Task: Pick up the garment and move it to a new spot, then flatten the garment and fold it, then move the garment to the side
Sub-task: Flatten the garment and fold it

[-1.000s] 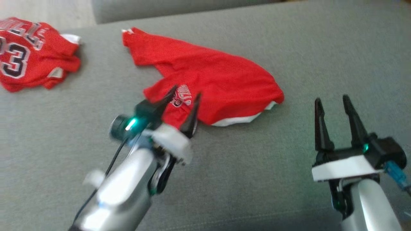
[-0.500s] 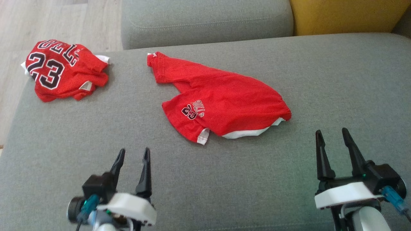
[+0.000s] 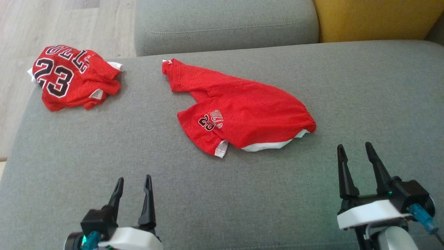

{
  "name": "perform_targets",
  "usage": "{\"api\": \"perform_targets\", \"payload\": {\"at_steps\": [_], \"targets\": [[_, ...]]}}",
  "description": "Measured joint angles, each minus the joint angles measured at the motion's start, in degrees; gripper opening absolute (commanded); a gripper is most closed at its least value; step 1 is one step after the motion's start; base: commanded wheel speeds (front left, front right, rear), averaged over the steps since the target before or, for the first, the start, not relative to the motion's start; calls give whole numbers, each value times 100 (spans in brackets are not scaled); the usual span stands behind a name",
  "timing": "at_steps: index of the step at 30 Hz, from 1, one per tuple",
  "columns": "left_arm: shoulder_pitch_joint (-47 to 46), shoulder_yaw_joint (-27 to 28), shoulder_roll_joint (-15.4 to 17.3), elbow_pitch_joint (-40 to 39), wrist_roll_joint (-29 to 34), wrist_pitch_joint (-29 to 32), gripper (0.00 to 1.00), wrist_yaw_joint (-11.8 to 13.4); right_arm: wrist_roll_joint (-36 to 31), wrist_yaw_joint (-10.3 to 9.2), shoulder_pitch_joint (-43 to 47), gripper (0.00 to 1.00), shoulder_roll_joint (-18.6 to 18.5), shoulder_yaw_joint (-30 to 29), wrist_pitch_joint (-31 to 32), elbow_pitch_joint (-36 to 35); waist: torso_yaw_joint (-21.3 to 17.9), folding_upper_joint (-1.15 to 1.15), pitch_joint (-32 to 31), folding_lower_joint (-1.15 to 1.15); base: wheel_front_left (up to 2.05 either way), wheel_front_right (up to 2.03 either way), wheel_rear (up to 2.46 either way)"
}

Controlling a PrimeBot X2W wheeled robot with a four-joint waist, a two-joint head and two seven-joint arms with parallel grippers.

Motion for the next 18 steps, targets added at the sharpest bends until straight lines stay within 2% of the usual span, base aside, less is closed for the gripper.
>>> {"api": "perform_targets", "payload": {"at_steps": [6, 18], "targets": [[-1, 142, -105, 24, 130, 0, 100, -154, 0, 0, 0, 100, 0, 8, 0, 13, -15, 0, 11, 0, 0, 0, 0], [1, 290, -227, 137, 237, 0, 100, -259, 0, 0, -1, 100, 0, 7, 0, 31, -60, 0, 57, 0, 0, 0, 0]]}}
